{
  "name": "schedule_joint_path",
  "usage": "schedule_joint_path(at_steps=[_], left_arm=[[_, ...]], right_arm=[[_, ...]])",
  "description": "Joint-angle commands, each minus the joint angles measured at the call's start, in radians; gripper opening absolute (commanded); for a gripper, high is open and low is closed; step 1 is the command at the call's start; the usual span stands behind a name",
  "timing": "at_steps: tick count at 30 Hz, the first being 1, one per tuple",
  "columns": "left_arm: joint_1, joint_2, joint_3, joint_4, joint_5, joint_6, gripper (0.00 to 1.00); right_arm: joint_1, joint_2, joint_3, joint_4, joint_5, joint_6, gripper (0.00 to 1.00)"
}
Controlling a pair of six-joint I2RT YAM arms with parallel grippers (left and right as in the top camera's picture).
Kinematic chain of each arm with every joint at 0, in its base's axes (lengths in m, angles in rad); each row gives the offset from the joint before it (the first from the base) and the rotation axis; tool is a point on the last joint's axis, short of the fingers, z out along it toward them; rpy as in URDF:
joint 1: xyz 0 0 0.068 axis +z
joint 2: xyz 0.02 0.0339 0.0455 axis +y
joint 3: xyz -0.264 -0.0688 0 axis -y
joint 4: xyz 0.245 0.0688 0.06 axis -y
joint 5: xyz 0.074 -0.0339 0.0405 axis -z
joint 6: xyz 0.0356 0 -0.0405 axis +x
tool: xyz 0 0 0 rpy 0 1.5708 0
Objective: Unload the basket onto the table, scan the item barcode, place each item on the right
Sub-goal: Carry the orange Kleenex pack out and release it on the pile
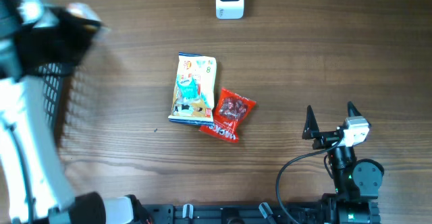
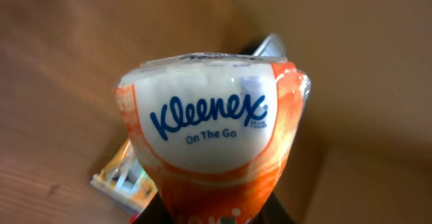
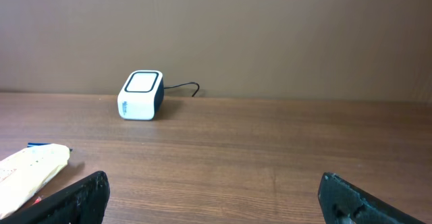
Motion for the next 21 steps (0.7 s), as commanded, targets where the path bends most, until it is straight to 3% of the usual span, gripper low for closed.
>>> schedule_joint_path(at_steps=[1, 6, 10, 12, 14, 16, 17, 19, 21], left_arm=[[-0.246, 0.147, -0.003, -0.072, -0.251, 0.048, 0.16], [-0.478, 0.399, -0.004, -0.059, -0.263, 0.048, 0.2], [-0.581, 0.567, -0.004, -0.032, -0.264, 0.048, 0.24], [-0.614, 0.627, -0.004, -0.028, -0.263, 0.048, 0.31], [-0.63, 0.658, -0.004, -0.03, -0.264, 0.049, 0.44], [-0.634, 0.666, -0.004, -0.029, -0.287, 0.052, 0.8], [-0.632, 0.666, -0.002, -0.03, -0.294, 0.072, 0.9], [-0.616, 0.658, 0.01, -0.048, -0.298, 0.095, 1.0], [-0.578, 0.639, 0.04, -0.101, -0.297, 0.094, 1.0]], right_arm=[[-0.004, -0.006, -0.002, 0.004, 0.011, -0.008, 1.0], [-0.004, -0.006, -0.002, 0.004, 0.011, -0.007, 1.0], [-0.004, -0.006, -0.002, 0.004, 0.011, -0.007, 1.0], [-0.004, -0.006, -0.002, 0.004, 0.011, -0.007, 1.0], [-0.005, -0.006, -0.002, 0.004, 0.01, -0.007, 1.0], [-0.004, -0.006, -0.002, 0.004, 0.011, -0.007, 1.0], [-0.004, -0.006, -0.002, 0.004, 0.011, -0.007, 1.0], [-0.004, -0.006, -0.002, 0.004, 0.011, -0.007, 1.0], [-0.004, -0.006, -0.002, 0.004, 0.011, -0.007, 1.0]])
